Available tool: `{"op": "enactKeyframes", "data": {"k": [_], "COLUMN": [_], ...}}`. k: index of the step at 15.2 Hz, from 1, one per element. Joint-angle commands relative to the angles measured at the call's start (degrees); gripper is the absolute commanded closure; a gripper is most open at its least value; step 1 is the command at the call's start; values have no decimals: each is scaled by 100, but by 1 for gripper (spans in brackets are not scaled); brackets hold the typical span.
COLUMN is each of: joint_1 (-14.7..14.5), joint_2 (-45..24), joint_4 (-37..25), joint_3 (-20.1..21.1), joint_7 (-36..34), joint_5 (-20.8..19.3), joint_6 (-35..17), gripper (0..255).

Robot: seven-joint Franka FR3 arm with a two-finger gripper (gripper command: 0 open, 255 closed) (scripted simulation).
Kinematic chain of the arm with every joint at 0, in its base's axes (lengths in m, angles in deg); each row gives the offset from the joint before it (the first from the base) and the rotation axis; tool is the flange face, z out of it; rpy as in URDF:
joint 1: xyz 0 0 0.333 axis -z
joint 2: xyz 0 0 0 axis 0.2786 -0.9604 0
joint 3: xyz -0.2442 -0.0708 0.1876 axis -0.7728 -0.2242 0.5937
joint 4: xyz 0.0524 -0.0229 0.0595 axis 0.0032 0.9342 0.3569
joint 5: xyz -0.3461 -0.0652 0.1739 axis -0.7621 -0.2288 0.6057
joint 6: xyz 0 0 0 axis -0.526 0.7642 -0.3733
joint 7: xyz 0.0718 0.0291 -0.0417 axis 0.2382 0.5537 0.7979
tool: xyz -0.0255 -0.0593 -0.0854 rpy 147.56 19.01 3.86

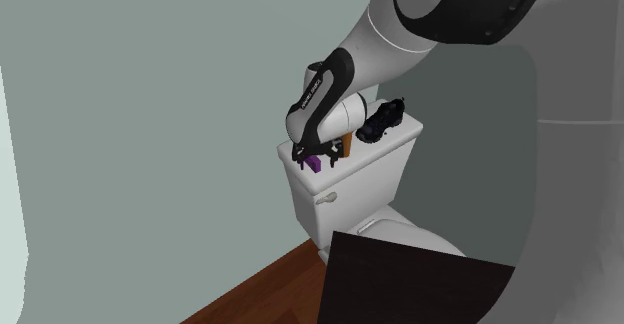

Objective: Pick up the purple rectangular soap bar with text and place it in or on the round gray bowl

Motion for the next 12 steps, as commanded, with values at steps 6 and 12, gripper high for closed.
{"op": "enactKeyframes", "data": {"k": [6, 12], "joint_1": [-6, -6], "joint_2": [-20, -20], "joint_4": [-8, -8], "joint_3": [-6, -6], "joint_7": [-5, -5], "joint_5": [-5, -5], "joint_6": [-15, -15], "gripper": [0, 255]}}
